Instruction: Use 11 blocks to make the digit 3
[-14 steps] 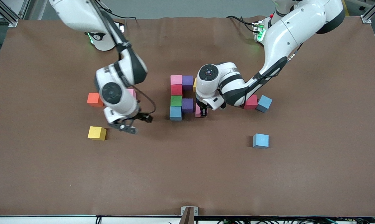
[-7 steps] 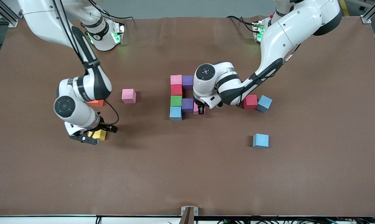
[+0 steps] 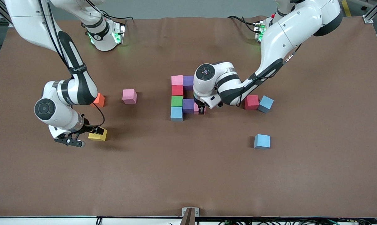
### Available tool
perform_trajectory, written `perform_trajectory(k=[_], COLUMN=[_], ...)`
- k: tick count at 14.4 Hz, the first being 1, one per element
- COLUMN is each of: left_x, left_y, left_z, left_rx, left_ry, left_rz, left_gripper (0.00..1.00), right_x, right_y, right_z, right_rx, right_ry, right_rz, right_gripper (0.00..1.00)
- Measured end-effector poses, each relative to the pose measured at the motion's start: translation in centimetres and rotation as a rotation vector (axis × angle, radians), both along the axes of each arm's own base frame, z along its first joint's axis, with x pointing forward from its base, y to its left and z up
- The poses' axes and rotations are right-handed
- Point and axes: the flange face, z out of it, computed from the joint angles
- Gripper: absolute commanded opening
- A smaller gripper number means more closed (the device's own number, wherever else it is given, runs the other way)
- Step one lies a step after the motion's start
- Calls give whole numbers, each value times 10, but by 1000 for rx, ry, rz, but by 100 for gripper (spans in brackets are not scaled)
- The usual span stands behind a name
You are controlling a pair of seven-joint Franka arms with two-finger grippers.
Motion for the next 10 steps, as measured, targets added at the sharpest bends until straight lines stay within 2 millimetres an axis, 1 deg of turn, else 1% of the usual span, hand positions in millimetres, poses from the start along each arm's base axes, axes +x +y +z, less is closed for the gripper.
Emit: perform_trajectory(k=[1,2,5,6,7,9,10], left_x=[0,0,0,0,1,1,-1], left_y=[0,0,1,1,2,2,1], left_z=[0,0,-2,-3,-2,0,3], left_rx=[0,0,5,6,7,19,24], left_ry=[0,0,1,1,1,2,6], left_rz=[0,0,0,1,2,2,-1], left_gripper=[81,100,100,100,100,100,100], right_x=[0,0,0,0,0,-1,-1], right_y=[1,1,-1,-1,-2,-1,-1], right_z=[-6,-13,-36,-42,-46,-48,-48], right_rx=[0,0,-3,-3,-4,-4,-4], right_ry=[-7,-11,-27,-28,-29,-27,-27], right_rz=[2,3,7,8,9,23,47], right_gripper=[100,100,100,96,81,31,14])
